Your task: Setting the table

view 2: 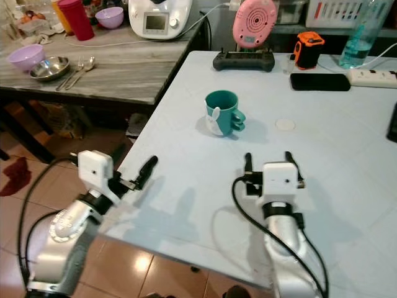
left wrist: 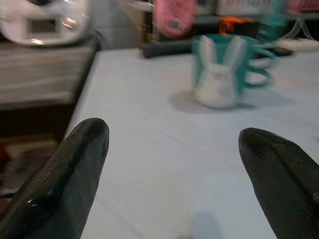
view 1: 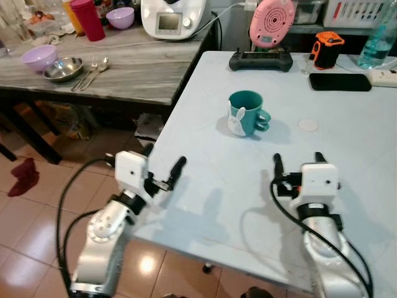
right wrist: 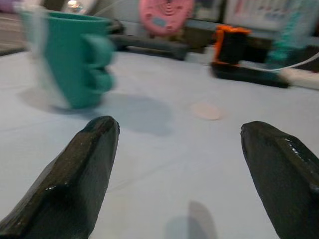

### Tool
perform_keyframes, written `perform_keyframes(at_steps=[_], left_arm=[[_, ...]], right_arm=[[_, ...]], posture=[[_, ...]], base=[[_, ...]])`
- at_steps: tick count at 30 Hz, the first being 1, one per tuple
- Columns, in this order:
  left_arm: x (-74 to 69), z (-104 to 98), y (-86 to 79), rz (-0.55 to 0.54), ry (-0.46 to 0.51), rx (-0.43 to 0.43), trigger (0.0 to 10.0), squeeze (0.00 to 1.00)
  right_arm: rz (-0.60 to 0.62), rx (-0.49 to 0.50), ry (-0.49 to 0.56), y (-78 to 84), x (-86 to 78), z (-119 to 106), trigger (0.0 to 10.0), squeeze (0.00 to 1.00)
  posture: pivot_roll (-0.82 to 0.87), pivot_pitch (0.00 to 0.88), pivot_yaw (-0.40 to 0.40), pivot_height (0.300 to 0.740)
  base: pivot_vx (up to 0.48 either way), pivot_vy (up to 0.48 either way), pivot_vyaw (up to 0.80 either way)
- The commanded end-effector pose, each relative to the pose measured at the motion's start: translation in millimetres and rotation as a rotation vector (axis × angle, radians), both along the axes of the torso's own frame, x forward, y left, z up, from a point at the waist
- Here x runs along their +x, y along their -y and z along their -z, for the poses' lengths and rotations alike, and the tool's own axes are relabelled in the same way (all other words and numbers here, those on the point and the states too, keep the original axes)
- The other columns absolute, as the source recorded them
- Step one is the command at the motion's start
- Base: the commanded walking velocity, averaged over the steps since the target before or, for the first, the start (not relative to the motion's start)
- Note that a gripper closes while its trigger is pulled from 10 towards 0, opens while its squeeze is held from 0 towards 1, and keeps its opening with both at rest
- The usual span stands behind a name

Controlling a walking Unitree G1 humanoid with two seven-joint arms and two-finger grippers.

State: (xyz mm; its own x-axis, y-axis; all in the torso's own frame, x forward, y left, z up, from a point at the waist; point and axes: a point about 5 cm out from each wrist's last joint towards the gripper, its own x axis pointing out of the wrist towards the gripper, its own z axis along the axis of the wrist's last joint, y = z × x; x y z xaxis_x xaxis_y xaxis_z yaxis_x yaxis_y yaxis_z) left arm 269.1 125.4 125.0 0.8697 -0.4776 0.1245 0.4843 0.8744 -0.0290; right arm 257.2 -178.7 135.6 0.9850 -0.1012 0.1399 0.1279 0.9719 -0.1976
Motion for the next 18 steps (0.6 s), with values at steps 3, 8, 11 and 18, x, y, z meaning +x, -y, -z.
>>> perform_keyframes(at_steps=[3, 8, 11, 18], left_arm=[[-4.6, 10, -11.8, 0.001, -0.020, 0.046, 10.0, 0.00], [-10.8, 18, -15.0, 0.031, -0.039, 0.074, 10.0, 0.00], [-16.4, 21, -16.0, 0.055, -0.050, 0.086, 10.0, 0.00], [-27.1, 21, -18.0, 0.097, -0.063, 0.100, 10.0, 0.00]], right_arm=[[-0.016, 0.001, 0.009, -4.8, 0.1, -4, 10.0, 0.00], [-0.033, -0.025, 0.004, 0.0, 7.0, -7, 10.0, 0.00], [-0.059, -0.057, 0.000, 5.3, 13.5, -11, 10.0, 0.00], [-0.100, -0.111, -0.010, 22.9, 29.9, -19, 10.0, 0.00]], posture=[[-0.21, 0.129, 0.106, 0.740], [-0.21, 0.144, 0.105, 0.740], [-0.20, 0.164, 0.099, 0.740], [-0.18, 0.234, 0.086, 0.740]], base=[[0.000, 0.000, 0.00], [0.000, 0.000, 0.00], [0.000, 0.000, 0.00], [0.000, 0.000, 0.00]])
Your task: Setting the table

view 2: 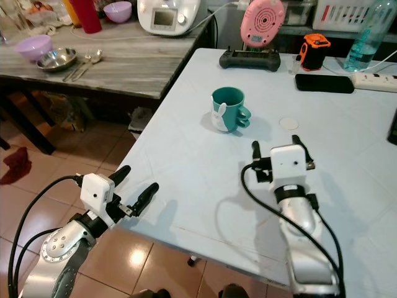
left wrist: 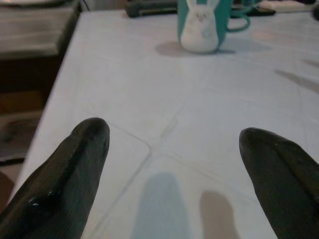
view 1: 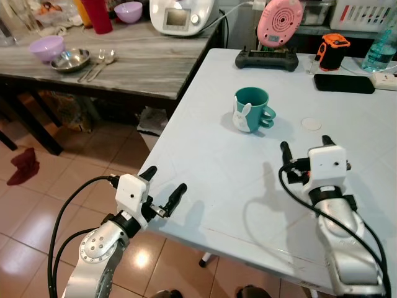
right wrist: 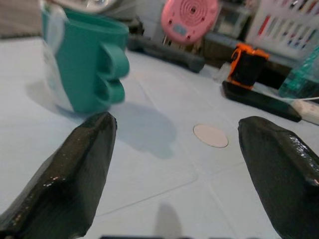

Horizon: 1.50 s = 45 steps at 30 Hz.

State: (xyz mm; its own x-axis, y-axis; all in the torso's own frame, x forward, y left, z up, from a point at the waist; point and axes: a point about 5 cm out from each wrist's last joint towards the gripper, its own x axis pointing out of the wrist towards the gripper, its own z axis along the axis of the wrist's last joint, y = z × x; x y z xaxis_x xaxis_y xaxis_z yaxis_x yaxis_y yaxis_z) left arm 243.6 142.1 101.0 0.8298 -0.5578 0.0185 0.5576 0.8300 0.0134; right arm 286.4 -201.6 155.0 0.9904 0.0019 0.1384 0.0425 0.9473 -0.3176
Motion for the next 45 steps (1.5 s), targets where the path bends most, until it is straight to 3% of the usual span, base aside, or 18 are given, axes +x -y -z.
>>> perform_keyframes(at_steps=[1, 9, 17, 23, 32, 33, 34, 35, 36, 37, 38, 40, 41, 45], left_arm=[[-5.6, -3, -3.4, 0.013, 0.002, 0.012, 10.0, 0.00], [-18.8, -3, -8.9, 0.030, -0.003, 0.025, 10.0, 0.00], [-27.3, -9, -12.3, 0.037, -0.005, 0.024, 10.0, 0.00], [-27.3, -15, -9.6, 0.033, 0.001, 0.019, 10.0, 0.00], [-26.4, -22, -6.3, 0.023, 0.013, -0.006, 10.0, 0.00], [-26.6, -23, -5.1, 0.031, 0.019, -0.019, 10.0, 0.00], [-27.0, -26, -2.9, 0.050, 0.027, -0.034, 10.0, 0.00], [-27.4, -29, -0.6, 0.071, 0.036, -0.049, 10.0, 0.00], [-28.3, -32, 1.4, 0.092, 0.047, -0.064, 10.0, 0.00], [-29.0, -34, 2.7, 0.106, 0.052, -0.074, 10.0, 0.00], [-29.6, -35, 4.3, 0.124, 0.051, -0.082, 10.0, 0.00], [-30.1, -36, 6.3, 0.146, 0.044, -0.094, 10.0, 0.00], [-30.2, -37, 7.8, 0.157, 0.041, -0.107, 10.0, 0.00], [-29.1, -39, 8.6, 0.159, 0.048, -0.111, 10.0, 0.00]], right_arm=[[-0.026, 0.005, -0.007, 2.8, 4.8, -1, 10.0, 0.00], [-0.122, 0.023, -0.011, 0.8, 25.1, -10, 10.0, 0.00], [-0.251, 0.006, 0.003, -13.7, 45.1, -21, 10.0, 0.00], [-0.282, -0.016, 0.036, -17.6, 53.0, -31, 10.0, 0.00], [-0.275, -0.042, 0.105, -15.4, 51.8, -47, 10.0, 0.00], [-0.274, -0.042, 0.108, -15.2, 51.7, -48, 9.0, 0.00], [-0.272, -0.043, 0.113, -14.9, 51.7, -48, 4.8, 0.00], [-0.271, -0.044, 0.117, -14.7, 51.7, -49, 4.8, 0.00], [-0.271, -0.045, 0.120, -14.6, 51.7, -49, 1.3, 0.00], [-0.271, -0.047, 0.121, -14.5, 51.8, -50, 1.3, 0.00], [-0.271, -0.049, 0.125, -14.5, 51.8, -50, 0.0, 0.00], [-0.270, -0.052, 0.129, -14.5, 52.0, -51, 0.0, 0.00], [-0.269, -0.054, 0.131, -14.5, 52.3, -52, 0.5, 0.00], [-0.267, -0.062, 0.142, -14.8, 52.7, -54, 0.0, 0.00]], posture=[[-0.17, 0.253, 0.085, 0.740], [-0.12, 0.294, 0.091, 0.740], [-0.09, 0.322, 0.098, 0.740], [-0.09, 0.323, 0.093, 0.740], [-0.09, 0.319, 0.083, 0.740], [-0.09, 0.319, 0.083, 0.740], [-0.10, 0.316, 0.081, 0.740], [-0.10, 0.315, 0.081, 0.740], [-0.10, 0.314, 0.080, 0.740], [-0.10, 0.313, 0.080, 0.740], [-0.10, 0.311, 0.081, 0.740], [-0.10, 0.311, 0.082, 0.740], [-0.10, 0.309, 0.082, 0.740], [-0.11, 0.308, 0.085, 0.740]], base=[[0.000, 0.000, 0.00], [0.000, 0.000, 0.00], [0.000, 0.000, 0.00], [0.000, 0.000, 0.00], [0.000, 0.000, 0.00], [0.000, 0.000, 0.00], [0.000, 0.000, 0.00], [0.000, 0.000, 0.00], [0.000, 0.000, 0.00], [0.000, 0.000, 0.00], [0.000, 0.000, 0.00], [0.000, 0.000, 0.00], [0.000, 0.000, 0.00], [0.000, 0.000, 0.00]])
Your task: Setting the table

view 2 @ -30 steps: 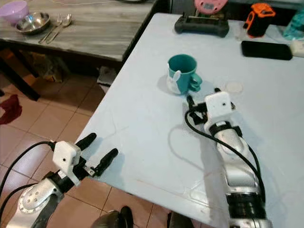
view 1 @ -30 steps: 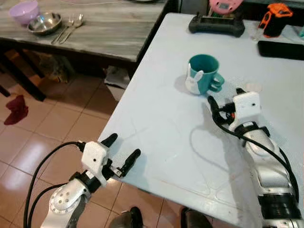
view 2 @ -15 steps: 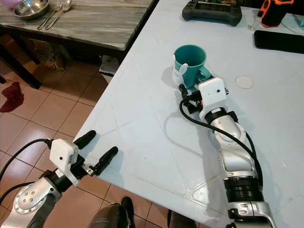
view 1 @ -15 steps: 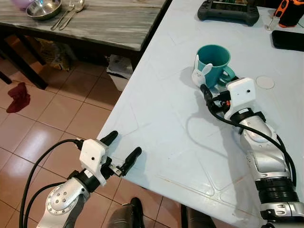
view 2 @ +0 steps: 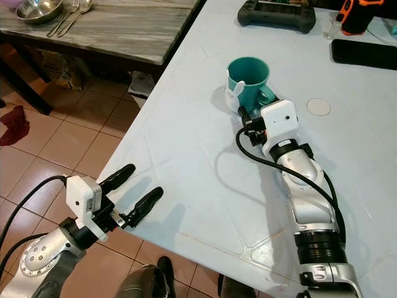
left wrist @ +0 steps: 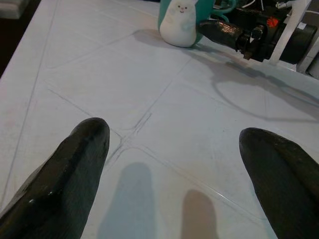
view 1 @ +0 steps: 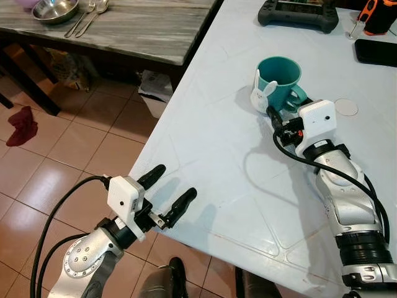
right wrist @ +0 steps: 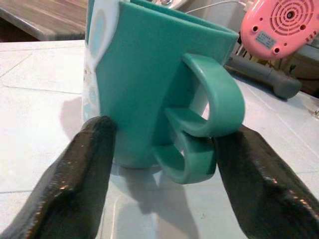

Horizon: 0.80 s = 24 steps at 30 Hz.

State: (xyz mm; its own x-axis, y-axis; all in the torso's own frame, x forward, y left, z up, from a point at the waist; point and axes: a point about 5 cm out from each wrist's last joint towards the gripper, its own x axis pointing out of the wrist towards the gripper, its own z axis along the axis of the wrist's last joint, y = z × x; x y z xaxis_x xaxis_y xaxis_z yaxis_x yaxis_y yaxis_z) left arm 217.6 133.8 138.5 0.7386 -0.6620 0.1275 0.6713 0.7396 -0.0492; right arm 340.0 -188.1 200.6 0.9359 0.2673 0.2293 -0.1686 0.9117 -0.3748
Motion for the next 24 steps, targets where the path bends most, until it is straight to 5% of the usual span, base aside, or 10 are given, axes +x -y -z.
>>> perform_keyframes(at_steps=[1, 15, 16, 17, 24], left_arm=[[-3.1, -1.6, 0.4, 0.017, 0.002, 0.006, 10.0, 0.00], [0.8, -2.6, 3.4, 0.027, 0.000, 0.013, 10.0, 0.00], [1.1, -2.7, 3.7, 0.026, 0.001, 0.015, 10.0, 0.00], [1.1, -2.7, 3.8, 0.024, 0.001, 0.015, 10.0, 0.00], [1.5, -3.0, 5.8, 0.021, 0.002, 0.017, 10.0, 0.00]], right_arm=[[-0.005, -0.003, 0.042, -1.2, -0.9, -8.6, 0.0, 0.00], [0.000, -0.008, 0.075, -3.0, -2.7, -13.1, 0.0, 0.00], [0.000, -0.008, 0.075, -3.5, -3.0, -12.6, 1.1, 0.00], [0.000, -0.008, 0.076, -3.8, -3.2, -12.4, 0.0, 0.00], [0.005, -0.004, 0.071, -3.1, -4.3, -10.0, 0.0, 0.00]], posture=[[-0.11, 0.308, 0.085, 0.740], [-0.12, 0.297, 0.095, 0.740], [-0.12, 0.295, 0.096, 0.740], [-0.12, 0.295, 0.096, 0.740], [-0.12, 0.294, 0.094, 0.740]], base=[[0.000, 0.000, 0.00], [0.000, 0.000, 0.00], [0.000, 0.000, 0.00], [0.000, 0.000, 0.00], [0.000, 0.000, 0.00]])
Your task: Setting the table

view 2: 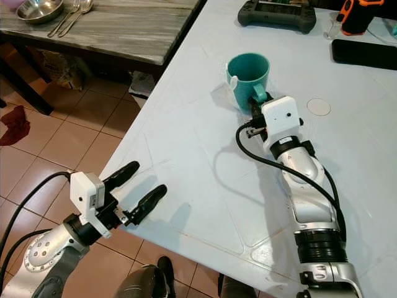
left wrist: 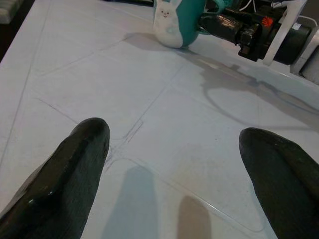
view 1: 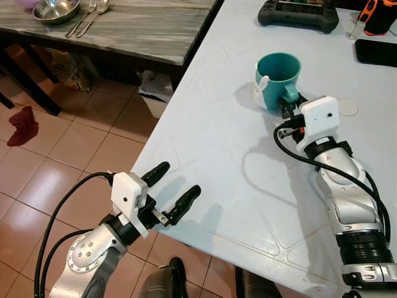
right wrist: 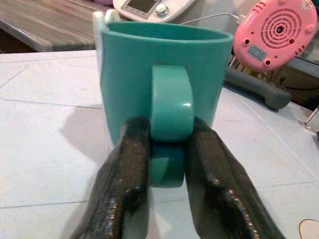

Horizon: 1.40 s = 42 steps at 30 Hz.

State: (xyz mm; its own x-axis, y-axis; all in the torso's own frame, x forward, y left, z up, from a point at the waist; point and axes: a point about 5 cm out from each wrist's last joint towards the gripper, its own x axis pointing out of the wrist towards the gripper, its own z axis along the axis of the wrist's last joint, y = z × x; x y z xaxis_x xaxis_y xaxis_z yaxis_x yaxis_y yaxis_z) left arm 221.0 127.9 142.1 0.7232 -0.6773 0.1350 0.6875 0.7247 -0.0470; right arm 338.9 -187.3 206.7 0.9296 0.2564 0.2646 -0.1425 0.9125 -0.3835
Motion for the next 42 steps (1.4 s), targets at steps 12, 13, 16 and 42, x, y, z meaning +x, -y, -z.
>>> perform_keyframes(at_steps=[12, 13, 16, 42], left_arm=[[12.4, -3, 6.7, -0.023, 0.043, -0.002, 10.0, 0.00], [14.5, -3, 6.5, -0.030, 0.049, -0.002, 10.0, 0.00], [22.7, -5, 4.0, -0.068, 0.070, 0.005, 10.0, 0.00], [92.4, 9, -30.9, -0.481, 0.005, 0.011, 10.0, 0.00]], right_arm=[[0.042, 0.018, 0.056, -3.6, -7.7, -1, 0.0, 0.00], [0.054, 0.021, 0.063, -3.2, -8.4, -2, 0.0, 0.00], [0.096, 0.038, 0.084, -2.2, -11.1, -2, 0.0, 0.00], [0.329, 0.177, 0.068, -4.2, -53.1, 19, 10.0, 0.00]], posture=[[-0.14, 0.209, 0.084, 0.740], [-0.14, 0.198, 0.083, 0.740], [-0.15, 0.177, 0.084, 0.740], [-0.21, 0.062, 0.101, 0.740]], base=[[0.000, 0.000, 0.00], [0.000, 0.000, 0.00], [0.000, 0.000, 0.00], [0.000, 0.000, -0.25]])
